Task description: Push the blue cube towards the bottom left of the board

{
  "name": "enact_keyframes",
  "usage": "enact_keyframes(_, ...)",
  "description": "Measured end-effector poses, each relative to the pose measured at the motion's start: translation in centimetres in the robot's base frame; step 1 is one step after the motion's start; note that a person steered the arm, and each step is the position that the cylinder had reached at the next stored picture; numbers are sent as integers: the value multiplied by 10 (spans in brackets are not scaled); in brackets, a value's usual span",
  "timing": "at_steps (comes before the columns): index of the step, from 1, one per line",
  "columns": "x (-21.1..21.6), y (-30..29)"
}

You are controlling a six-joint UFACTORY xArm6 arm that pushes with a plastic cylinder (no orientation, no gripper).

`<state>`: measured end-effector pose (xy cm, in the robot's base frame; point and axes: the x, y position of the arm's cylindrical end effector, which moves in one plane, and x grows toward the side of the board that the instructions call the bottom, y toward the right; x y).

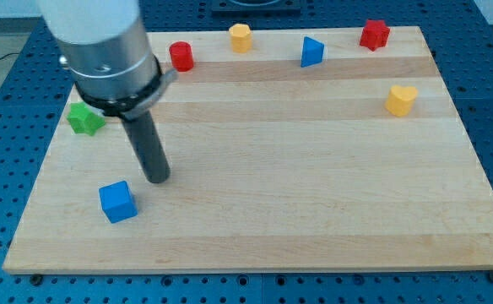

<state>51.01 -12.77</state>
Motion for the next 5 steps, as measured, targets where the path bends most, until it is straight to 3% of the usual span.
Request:
enact_keyframes(3, 31, -73)
enact_keyframes(5, 43, -19)
